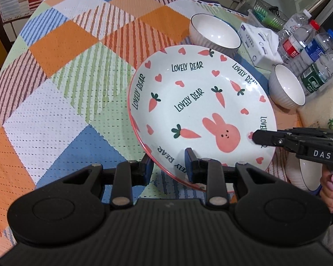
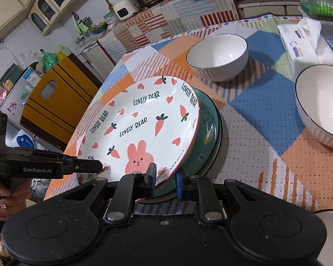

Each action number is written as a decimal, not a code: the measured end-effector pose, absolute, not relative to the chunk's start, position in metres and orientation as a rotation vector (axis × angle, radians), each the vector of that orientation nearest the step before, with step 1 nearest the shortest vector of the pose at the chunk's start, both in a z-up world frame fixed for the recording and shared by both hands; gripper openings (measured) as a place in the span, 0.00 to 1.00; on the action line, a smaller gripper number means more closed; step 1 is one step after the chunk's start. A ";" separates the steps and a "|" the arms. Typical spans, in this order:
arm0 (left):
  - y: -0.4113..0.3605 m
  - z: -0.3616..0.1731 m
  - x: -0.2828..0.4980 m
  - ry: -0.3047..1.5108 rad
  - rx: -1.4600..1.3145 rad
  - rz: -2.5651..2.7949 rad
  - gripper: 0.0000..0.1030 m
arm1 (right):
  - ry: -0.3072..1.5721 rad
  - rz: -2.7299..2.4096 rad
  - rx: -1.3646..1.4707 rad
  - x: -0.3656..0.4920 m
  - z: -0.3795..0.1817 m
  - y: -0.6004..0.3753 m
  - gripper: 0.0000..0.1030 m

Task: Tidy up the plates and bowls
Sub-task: 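Lift the bunny plate and lower it onto the egg plate, then open the right gripper and release the bunny plate, then move the left gripper to the white bowl beside the rice bag, then close the left gripper on the rim of the white bowl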

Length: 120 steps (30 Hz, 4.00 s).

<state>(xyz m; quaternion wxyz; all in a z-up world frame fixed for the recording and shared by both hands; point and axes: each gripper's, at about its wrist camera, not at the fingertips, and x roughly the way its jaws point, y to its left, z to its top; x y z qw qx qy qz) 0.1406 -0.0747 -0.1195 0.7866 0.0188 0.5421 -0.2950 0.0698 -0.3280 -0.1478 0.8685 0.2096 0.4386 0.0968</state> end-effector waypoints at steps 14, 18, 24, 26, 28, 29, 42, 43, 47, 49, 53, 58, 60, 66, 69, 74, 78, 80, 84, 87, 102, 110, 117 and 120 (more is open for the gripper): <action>-0.083 -0.131 0.156 1.266 0.014 -0.599 0.28 | 1.010 0.143 0.421 0.084 -0.149 -0.325 0.22; -0.087 -0.133 0.160 1.289 0.003 -0.592 0.28 | 1.044 0.123 0.396 0.090 -0.145 -0.323 0.22; -0.090 -0.133 0.158 1.283 0.018 -0.576 0.28 | 1.065 0.075 0.302 0.093 -0.139 -0.310 0.23; -0.092 -0.135 0.157 1.294 0.026 -0.559 0.29 | 1.071 0.058 0.271 0.093 -0.137 -0.305 0.24; -0.095 -0.136 0.157 1.299 0.034 -0.550 0.29 | 1.085 0.041 0.227 0.094 -0.137 -0.298 0.27; -0.096 -0.135 0.156 1.296 0.042 -0.546 0.29 | 1.090 0.026 0.197 0.094 -0.137 -0.293 0.29; -0.108 -0.126 0.147 1.293 0.115 -0.481 0.29 | 1.045 -0.068 -0.016 0.094 -0.137 -0.271 0.33; -0.111 -0.123 0.144 1.284 0.139 -0.481 0.29 | 1.038 -0.067 -0.022 0.092 -0.135 -0.269 0.33; -0.114 -0.109 0.131 1.270 0.192 -0.505 0.30 | 1.017 -0.052 -0.009 0.083 -0.121 -0.269 0.33; -0.115 -0.100 0.125 1.257 0.228 -0.522 0.30 | 1.004 -0.053 -0.017 0.077 -0.110 -0.269 0.34; -0.119 -0.075 0.111 1.215 0.311 -0.566 0.31 | 0.982 -0.034 -0.037 0.061 -0.088 -0.272 0.36; -0.128 -0.045 0.095 1.174 0.378 -0.630 0.34 | 0.953 -0.008 -0.052 0.038 -0.060 -0.278 0.43; -0.132 -0.036 0.088 1.165 0.405 -0.659 0.37 | 0.937 -0.007 -0.061 0.028 -0.049 -0.279 0.46; -0.149 -0.012 0.065 1.115 0.508 -0.733 0.40 | 0.892 -0.001 -0.087 -0.005 -0.025 -0.290 0.56; -0.160 -0.003 0.054 1.077 0.541 -0.765 0.40 | 0.871 0.009 -0.069 -0.023 -0.018 -0.299 0.57; -0.177 0.003 0.036 1.056 0.603 -0.831 0.40 | 0.858 -0.003 -0.025 -0.052 -0.013 -0.316 0.57; -0.192 0.001 0.025 1.047 0.652 -0.887 0.41 | 0.840 -0.017 -0.002 -0.073 -0.009 -0.329 0.61; -0.201 -0.004 0.020 1.042 0.658 -0.918 0.41 | 0.823 -0.030 0.012 -0.082 -0.011 -0.335 0.64; -0.223 -0.020 0.010 1.005 0.659 -0.953 0.41 | 0.807 -0.080 0.064 -0.094 -0.026 -0.352 0.65; -0.239 -0.033 0.006 1.005 0.633 -0.975 0.41 | 0.811 -0.131 0.119 -0.099 -0.045 -0.362 0.65; -0.285 -0.094 0.016 1.100 0.472 -1.006 0.56 | 0.829 -0.284 0.303 -0.109 -0.123 -0.392 0.64; -0.288 -0.117 0.022 1.170 0.460 -1.004 0.58 | 0.849 -0.295 0.292 -0.100 -0.139 -0.393 0.56; -0.293 -0.129 0.017 1.154 0.460 -1.041 0.56 | 0.886 -0.317 0.305 -0.089 -0.149 -0.398 0.44; -0.294 -0.132 0.020 1.171 0.420 -1.055 0.51 | 0.899 -0.331 0.300 -0.086 -0.153 -0.398 0.36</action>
